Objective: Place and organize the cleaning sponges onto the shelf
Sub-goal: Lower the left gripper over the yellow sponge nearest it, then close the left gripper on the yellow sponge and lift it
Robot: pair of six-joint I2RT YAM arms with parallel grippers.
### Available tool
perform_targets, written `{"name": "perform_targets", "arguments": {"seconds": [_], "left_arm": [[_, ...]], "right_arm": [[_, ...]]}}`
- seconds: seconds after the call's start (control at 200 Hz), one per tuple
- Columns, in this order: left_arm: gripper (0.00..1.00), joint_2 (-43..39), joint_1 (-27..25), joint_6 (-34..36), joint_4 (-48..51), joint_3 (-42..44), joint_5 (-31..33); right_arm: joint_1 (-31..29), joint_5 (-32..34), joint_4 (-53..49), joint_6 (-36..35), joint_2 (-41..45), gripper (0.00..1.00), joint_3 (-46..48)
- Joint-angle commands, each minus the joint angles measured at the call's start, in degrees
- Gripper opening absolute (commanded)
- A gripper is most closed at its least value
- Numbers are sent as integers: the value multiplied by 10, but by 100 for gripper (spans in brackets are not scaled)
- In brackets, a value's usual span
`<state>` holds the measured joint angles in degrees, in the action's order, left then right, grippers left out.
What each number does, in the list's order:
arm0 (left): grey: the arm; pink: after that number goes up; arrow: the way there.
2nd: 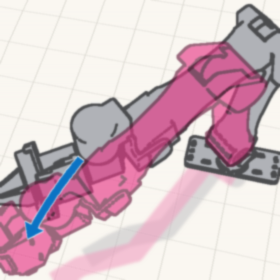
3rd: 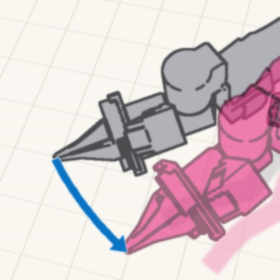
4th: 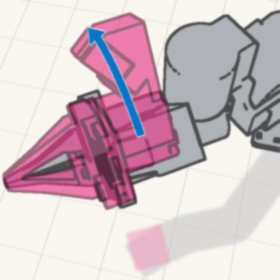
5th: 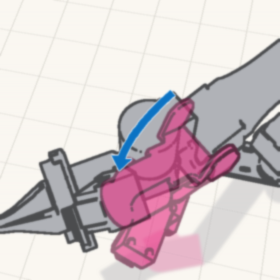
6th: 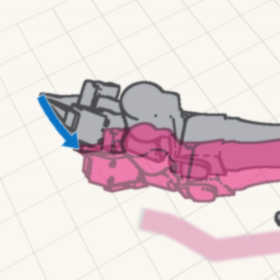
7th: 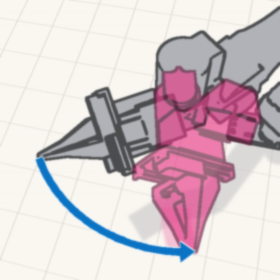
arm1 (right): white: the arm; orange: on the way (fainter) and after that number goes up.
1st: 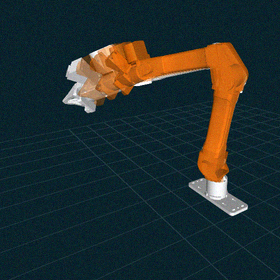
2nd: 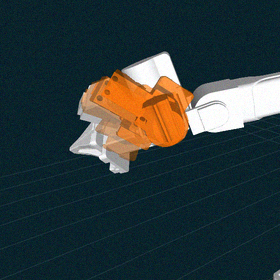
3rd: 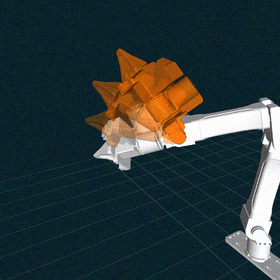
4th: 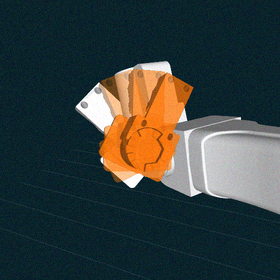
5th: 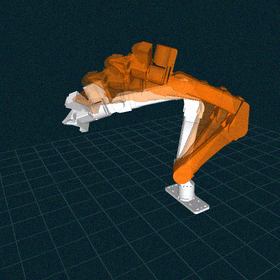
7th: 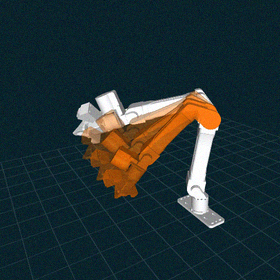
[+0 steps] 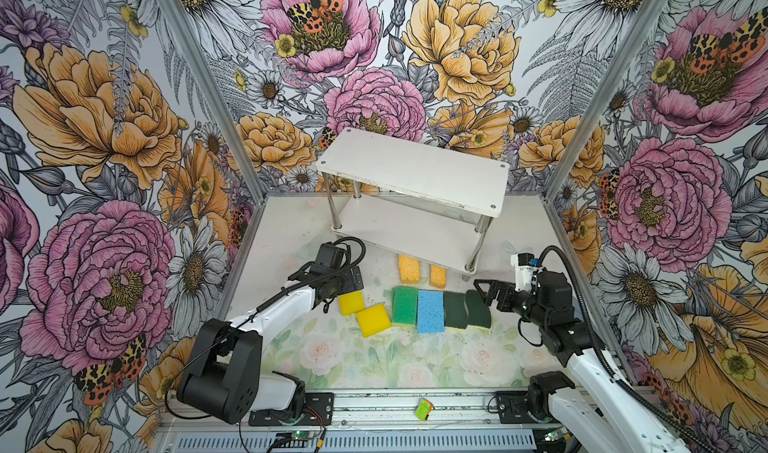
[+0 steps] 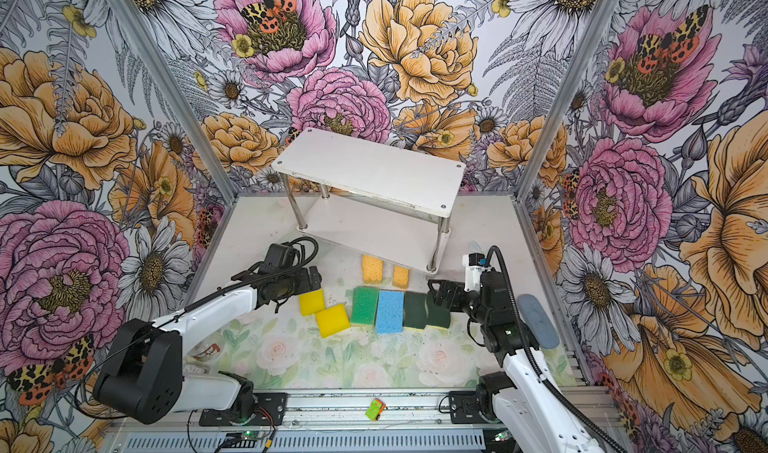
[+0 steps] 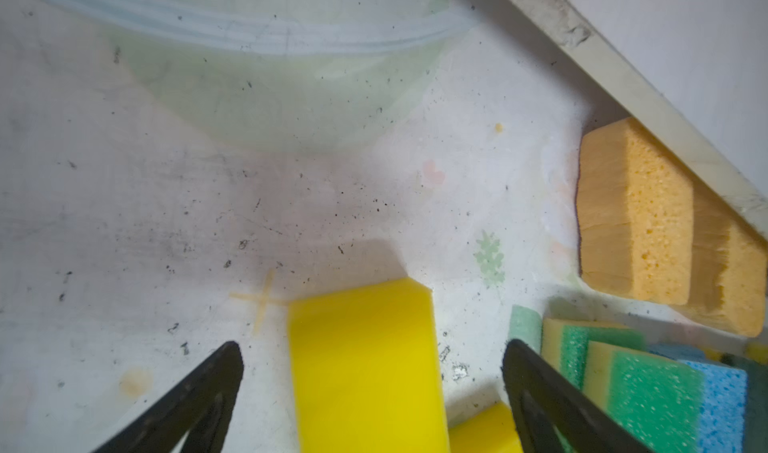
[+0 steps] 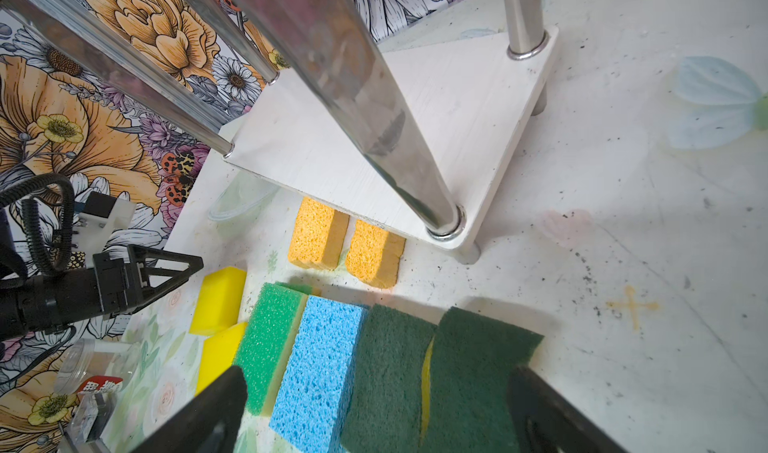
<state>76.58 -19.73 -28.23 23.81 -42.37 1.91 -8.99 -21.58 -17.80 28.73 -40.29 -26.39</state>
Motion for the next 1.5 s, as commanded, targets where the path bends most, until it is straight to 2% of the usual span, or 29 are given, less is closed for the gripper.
{"name": "perform_targets", "arguments": {"seconds": [0.0,0.17,0.325,0.631,0.976,1.291,1.311,1.416,1.496], "left_arm": [[98,-36,-6,-37,-5,29,-1],[99,-74,-40,-98,-2,66,43],[99,-75,-64,-132,-3,74,67],[99,-14,-93,-157,-3,55,87],[99,63,-114,-155,-17,23,94],[99,69,-115,-160,-16,36,97],[99,68,-116,-160,-16,37,114],[99,63,-119,-164,-17,42,122],[95,59,-121,-163,-16,42,124]], "right_arm": [[-4,-13,4,1,-6,100,-1],[-4,-22,4,-5,-22,100,-9],[-5,-26,4,-9,-33,100,-15],[-5,-29,4,-11,-24,100,-12],[-5,-30,4,-14,-20,100,-9],[-4,-23,4,-14,-20,100,-8],[-4,-23,3,-14,-20,100,-8],[-4,-23,4,-13,-20,100,-8],[-5,-21,4,-12,-20,100,-7]]}}
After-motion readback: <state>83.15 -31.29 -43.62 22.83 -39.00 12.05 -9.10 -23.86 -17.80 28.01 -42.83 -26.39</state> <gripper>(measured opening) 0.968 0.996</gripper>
